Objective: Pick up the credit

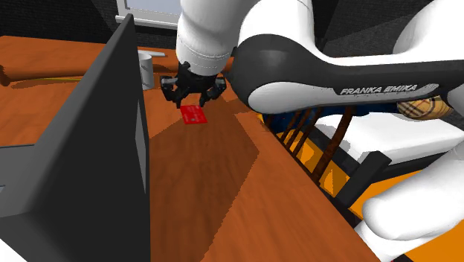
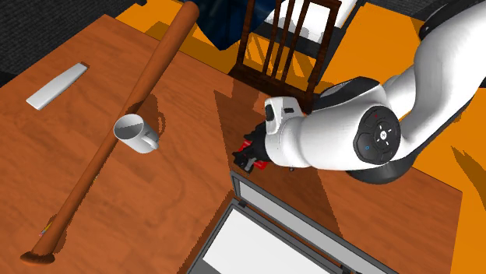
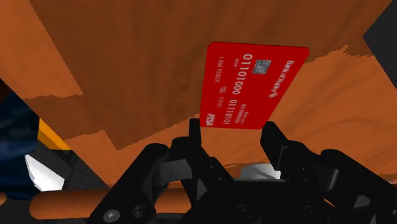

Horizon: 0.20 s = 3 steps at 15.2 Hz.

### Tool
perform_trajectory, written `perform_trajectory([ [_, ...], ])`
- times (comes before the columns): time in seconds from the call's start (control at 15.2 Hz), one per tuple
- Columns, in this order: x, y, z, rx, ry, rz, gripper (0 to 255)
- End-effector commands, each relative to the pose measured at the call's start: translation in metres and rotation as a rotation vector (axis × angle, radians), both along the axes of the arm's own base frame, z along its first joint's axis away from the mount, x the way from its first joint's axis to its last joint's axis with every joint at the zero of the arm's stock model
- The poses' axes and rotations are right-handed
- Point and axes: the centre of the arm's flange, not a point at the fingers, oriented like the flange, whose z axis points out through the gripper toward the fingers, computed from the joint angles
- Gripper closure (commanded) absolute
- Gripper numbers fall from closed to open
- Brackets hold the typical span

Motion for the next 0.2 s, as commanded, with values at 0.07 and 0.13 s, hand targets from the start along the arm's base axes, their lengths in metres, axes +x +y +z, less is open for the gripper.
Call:
perform_trajectory([
  [0.07, -0.0006, 0.0004, 0.0122, 0.0, 0.0, 0.0, 255],
  [0.13, -0.0006, 0.0004, 0.0122, 0.0, 0.0, 0.0, 255],
])
